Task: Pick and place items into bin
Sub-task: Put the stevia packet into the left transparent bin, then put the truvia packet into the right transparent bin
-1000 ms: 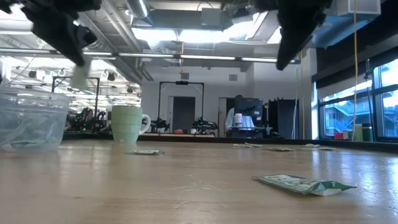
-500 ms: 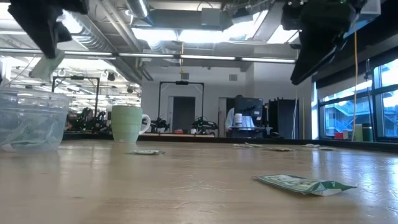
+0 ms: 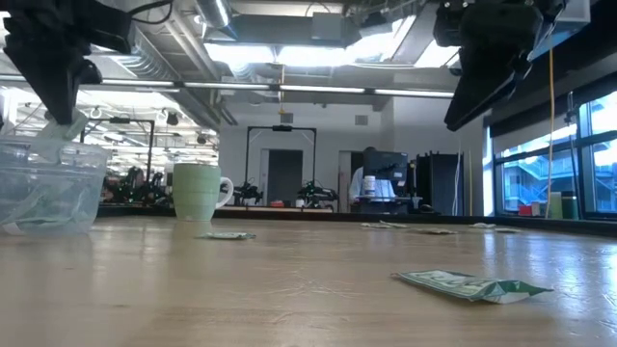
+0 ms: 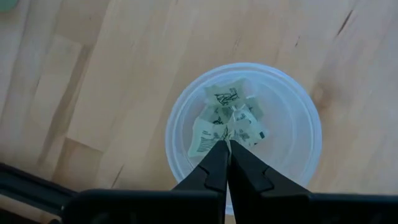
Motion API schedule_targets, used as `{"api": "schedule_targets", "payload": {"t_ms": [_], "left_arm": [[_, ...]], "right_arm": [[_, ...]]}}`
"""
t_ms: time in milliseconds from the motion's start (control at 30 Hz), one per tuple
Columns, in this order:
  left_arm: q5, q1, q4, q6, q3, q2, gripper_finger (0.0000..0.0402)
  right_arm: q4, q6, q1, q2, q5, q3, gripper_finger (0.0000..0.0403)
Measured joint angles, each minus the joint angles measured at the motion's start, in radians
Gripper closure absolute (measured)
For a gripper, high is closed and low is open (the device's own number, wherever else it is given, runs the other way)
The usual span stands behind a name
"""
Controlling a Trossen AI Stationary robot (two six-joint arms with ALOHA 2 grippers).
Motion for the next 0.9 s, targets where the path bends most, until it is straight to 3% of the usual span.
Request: {"api": "schedule_targets", "payload": {"t_ms": [433,667,767,900], "left_arm": [[0.008,0.000,0.002,0.032,0.001,0.037,0.0341],[-0.003,0.000,-0.038,0.050,0.102,0.033,0.0335],[-0.043,0.000,0.014,0.104,0.145,0.033,0.0336],[-0.127,0.000,0.203,0.268,0.158,0.039,0.0336]], "right_arm": [[0.004,-0.001,0.000,0.000,0.000,0.000,0.0248],[0.006,-0.005,0.000,0.000,0.000,0.000,0.0248],[0.006,-0.005,0.000,0.000,0.000,0.000,0.0248],[0.007,-0.008,0.000,0.001,0.010,0.000,0.0248]]}}
